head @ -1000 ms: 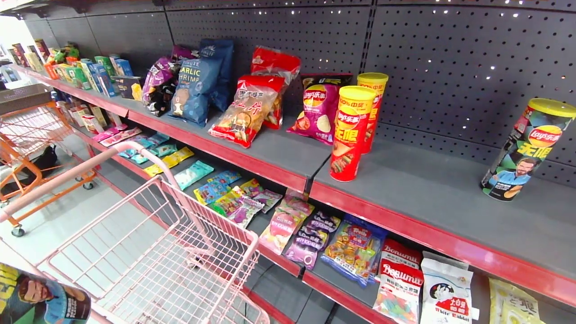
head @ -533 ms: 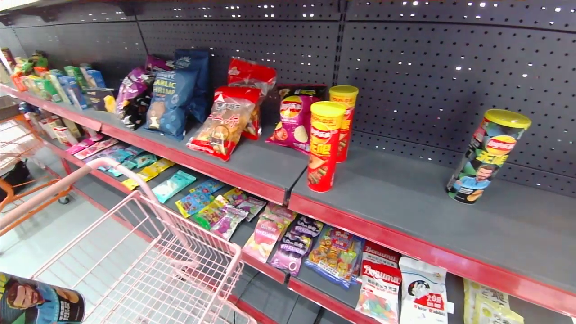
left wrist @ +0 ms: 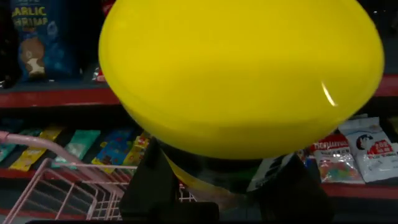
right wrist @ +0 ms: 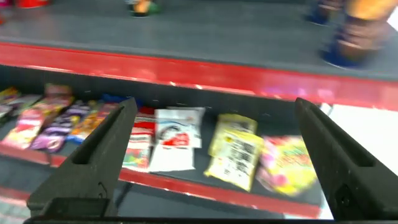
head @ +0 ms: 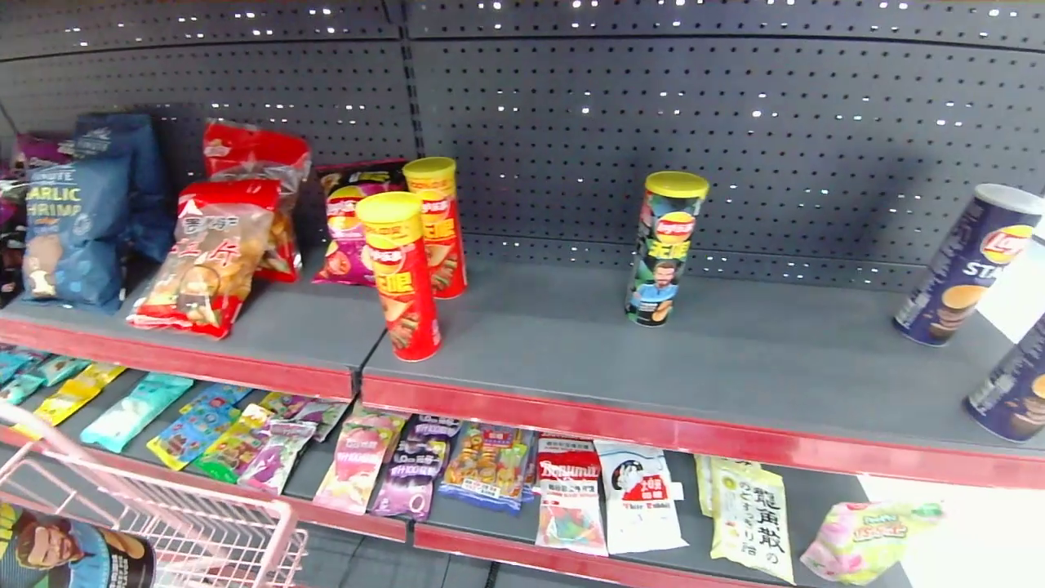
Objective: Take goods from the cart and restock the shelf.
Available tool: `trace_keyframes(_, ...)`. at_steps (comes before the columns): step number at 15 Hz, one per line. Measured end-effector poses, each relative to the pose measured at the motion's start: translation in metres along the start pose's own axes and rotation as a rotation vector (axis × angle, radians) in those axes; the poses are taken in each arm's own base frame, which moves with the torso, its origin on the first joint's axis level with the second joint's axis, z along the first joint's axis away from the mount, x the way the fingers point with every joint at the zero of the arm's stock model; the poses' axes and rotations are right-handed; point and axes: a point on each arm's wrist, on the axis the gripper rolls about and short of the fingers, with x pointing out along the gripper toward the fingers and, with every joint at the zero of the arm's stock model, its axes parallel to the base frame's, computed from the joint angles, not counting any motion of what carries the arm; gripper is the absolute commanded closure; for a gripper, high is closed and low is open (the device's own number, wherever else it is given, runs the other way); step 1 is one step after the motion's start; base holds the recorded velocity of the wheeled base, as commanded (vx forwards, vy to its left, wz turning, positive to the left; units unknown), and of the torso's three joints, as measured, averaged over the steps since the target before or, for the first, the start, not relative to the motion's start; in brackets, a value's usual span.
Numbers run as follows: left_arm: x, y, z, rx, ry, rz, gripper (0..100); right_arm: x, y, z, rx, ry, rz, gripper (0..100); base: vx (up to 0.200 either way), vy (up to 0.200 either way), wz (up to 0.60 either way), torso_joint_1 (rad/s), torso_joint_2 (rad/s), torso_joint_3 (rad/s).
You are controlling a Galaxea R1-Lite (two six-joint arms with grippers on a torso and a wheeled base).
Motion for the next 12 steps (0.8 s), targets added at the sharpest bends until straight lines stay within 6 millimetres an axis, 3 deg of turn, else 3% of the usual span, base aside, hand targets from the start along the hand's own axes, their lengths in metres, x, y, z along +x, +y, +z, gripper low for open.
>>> trace_keyframes(1,0.000,0.000,0.000,0.000,0.000,-0.005,100,0.000,0.000,0.000,0.000,0.000,0.000,0,0.000,0.000,-0.60,-0.002,-0.01,0.002)
trace_keyframes(12,-0.010,-0.002,-0.011,0.000,0.038,-0.053,100,0.000,0.001,0.000,-0.024,0.001,0.036,0,0.000,0.000,0.00,0.000,0.00,0.000)
